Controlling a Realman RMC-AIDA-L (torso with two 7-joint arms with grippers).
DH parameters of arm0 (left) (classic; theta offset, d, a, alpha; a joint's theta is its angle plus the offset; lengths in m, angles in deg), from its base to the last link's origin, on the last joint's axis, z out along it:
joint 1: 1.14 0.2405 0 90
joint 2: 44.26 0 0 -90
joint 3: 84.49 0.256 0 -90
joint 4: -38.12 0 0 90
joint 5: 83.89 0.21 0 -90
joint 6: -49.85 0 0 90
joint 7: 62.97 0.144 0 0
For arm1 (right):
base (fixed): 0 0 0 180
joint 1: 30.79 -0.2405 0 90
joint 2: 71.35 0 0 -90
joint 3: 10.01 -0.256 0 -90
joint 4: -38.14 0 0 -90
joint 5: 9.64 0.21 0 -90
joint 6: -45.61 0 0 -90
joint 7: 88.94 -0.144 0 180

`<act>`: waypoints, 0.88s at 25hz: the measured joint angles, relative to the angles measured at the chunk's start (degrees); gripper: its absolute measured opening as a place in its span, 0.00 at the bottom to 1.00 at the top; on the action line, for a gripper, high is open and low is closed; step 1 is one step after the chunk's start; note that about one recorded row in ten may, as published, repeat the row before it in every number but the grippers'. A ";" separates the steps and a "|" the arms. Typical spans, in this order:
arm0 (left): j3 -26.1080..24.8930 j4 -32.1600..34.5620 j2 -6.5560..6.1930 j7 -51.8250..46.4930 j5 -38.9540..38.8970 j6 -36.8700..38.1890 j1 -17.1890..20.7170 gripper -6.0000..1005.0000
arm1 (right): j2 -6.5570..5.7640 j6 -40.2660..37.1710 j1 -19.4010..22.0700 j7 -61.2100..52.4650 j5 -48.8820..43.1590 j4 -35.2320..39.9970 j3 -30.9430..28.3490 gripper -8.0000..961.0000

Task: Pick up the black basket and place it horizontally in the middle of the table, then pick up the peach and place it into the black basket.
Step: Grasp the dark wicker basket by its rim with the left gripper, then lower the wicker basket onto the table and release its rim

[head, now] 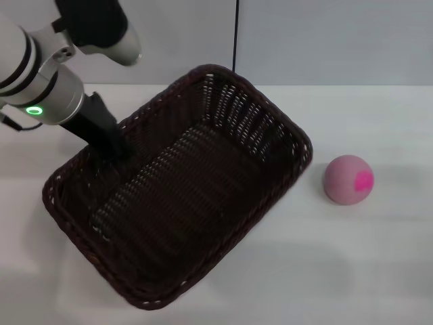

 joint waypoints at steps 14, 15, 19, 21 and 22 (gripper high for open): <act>8.12 4.35 0.27 23.61 -0.69 -0.62 -2.94 0.22 | -0.02 0.13 1.20 -2.51 -0.01 1.11 -0.45 0.67; 8.12 4.35 0.27 23.61 -0.69 -0.62 -2.94 0.22 | -0.02 0.18 1.25 -2.58 -0.07 1.11 -0.44 0.67; 12.43 4.29 0.29 23.31 -1.00 -0.73 -2.96 0.22 | -0.02 0.20 1.43 -2.66 -0.24 1.12 -0.44 0.67; 14.31 4.31 0.30 20.71 -1.28 -0.95 -2.71 0.22 | -0.02 0.26 1.53 -2.67 -0.33 1.12 -0.42 0.67; 14.31 4.31 0.30 20.71 -1.28 -0.95 -2.71 0.22 | -0.02 0.26 1.53 -2.67 -0.33 1.12 -0.42 0.67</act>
